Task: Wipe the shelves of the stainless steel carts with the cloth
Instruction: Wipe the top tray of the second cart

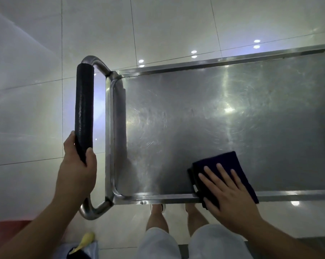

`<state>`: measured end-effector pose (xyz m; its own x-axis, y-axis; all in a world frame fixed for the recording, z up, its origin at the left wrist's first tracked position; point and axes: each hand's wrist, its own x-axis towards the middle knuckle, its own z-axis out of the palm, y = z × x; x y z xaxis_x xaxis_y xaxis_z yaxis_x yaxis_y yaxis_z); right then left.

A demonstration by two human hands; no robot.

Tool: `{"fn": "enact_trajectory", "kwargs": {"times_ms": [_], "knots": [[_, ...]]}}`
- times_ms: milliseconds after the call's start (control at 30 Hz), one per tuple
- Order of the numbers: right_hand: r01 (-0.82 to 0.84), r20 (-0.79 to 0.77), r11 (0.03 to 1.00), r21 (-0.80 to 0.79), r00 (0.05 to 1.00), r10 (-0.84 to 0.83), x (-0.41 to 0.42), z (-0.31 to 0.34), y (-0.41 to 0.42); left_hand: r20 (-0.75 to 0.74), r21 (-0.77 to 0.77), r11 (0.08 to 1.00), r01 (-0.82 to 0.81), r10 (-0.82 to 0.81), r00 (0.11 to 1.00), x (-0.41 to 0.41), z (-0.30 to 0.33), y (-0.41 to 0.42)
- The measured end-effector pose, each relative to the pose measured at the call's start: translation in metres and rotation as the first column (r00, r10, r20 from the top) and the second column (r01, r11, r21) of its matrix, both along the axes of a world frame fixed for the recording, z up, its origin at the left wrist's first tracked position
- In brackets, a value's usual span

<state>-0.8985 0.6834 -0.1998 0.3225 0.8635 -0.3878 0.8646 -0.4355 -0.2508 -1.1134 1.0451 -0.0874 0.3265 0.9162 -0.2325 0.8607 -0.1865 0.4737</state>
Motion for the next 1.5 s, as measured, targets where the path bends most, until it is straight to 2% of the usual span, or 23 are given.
{"fn": "enact_trajectory", "kwargs": {"times_ms": [100,167,233,300,400,533,600,733,833,933,1000,1100,1167,1300,1400,1500], "knots": [[-0.091,-0.001,0.996,-0.005,0.996,0.091,0.012,-0.004,0.012,-0.014,0.010,1.000,0.011,-0.011,1.000,-0.002,-0.001,0.001],[-0.111,0.020,0.993,0.041,0.994,0.110,0.041,-0.006,0.052,-0.007,0.015,1.000,0.017,-0.017,1.000,-0.002,0.000,0.001],[-0.027,0.045,0.996,0.088,0.999,0.023,0.081,-0.009,0.114,-0.006,0.009,1.000,0.017,-0.017,1.000,-0.002,-0.001,0.001],[0.131,0.048,0.987,0.098,0.989,-0.136,0.126,-0.008,0.185,-0.010,0.020,0.999,0.034,-0.034,0.999,-0.003,-0.001,0.002],[0.355,0.035,0.931,0.090,0.933,-0.359,0.195,-0.006,0.270,-0.003,0.037,0.999,0.033,-0.033,0.999,-0.002,-0.004,0.003],[0.423,0.023,0.901,0.094,0.904,-0.427,0.225,-0.009,0.311,0.016,0.033,0.999,0.030,-0.030,0.999,-0.005,-0.008,0.005],[0.362,0.031,0.928,0.086,0.930,-0.365,0.204,-0.009,0.302,0.022,0.027,0.999,0.017,-0.018,1.000,-0.006,-0.008,0.005],[0.108,-0.004,0.992,0.066,0.994,-0.108,0.113,-0.003,0.234,0.035,0.027,1.000,0.007,-0.008,0.999,-0.005,-0.006,0.003],[-0.086,-0.073,0.993,0.081,0.993,0.092,0.020,0.002,0.144,0.035,0.006,1.000,0.009,-0.009,0.999,-0.005,-0.005,0.003],[-0.244,-0.074,0.968,0.060,0.966,0.248,-0.049,0.003,0.070,0.036,-0.006,1.000,0.018,-0.017,0.999,-0.005,-0.004,0.002],[-0.314,-0.069,0.948,0.048,0.946,0.317,-0.052,0.004,0.064,0.038,-0.004,1.000,0.021,-0.020,0.999,-0.005,-0.004,0.002],[-0.388,-0.055,0.918,0.084,0.918,0.393,-0.018,0.002,0.097,0.048,-0.001,1.000,0.020,-0.020,0.999,-0.007,-0.004,0.003],[-0.334,-0.018,0.935,0.122,0.941,0.338,0.012,-0.002,0.141,0.052,-0.001,1.000,0.026,-0.026,0.998,-0.007,-0.004,0.003],[-0.058,0.036,0.990,0.130,0.998,0.053,0.085,-0.005,0.259,0.059,-0.012,1.000,0.026,-0.025,0.998,-0.008,-0.005,0.005],[0.106,0.035,0.988,0.112,0.993,-0.111,0.140,-0.008,0.336,0.073,-0.009,0.999,0.035,-0.034,0.997,-0.008,-0.007,0.005],[0.231,0.041,0.966,0.112,0.971,-0.237,0.154,-0.011,0.375,0.090,-0.009,0.999,0.039,-0.038,0.995,-0.008,-0.008,0.005]]}}
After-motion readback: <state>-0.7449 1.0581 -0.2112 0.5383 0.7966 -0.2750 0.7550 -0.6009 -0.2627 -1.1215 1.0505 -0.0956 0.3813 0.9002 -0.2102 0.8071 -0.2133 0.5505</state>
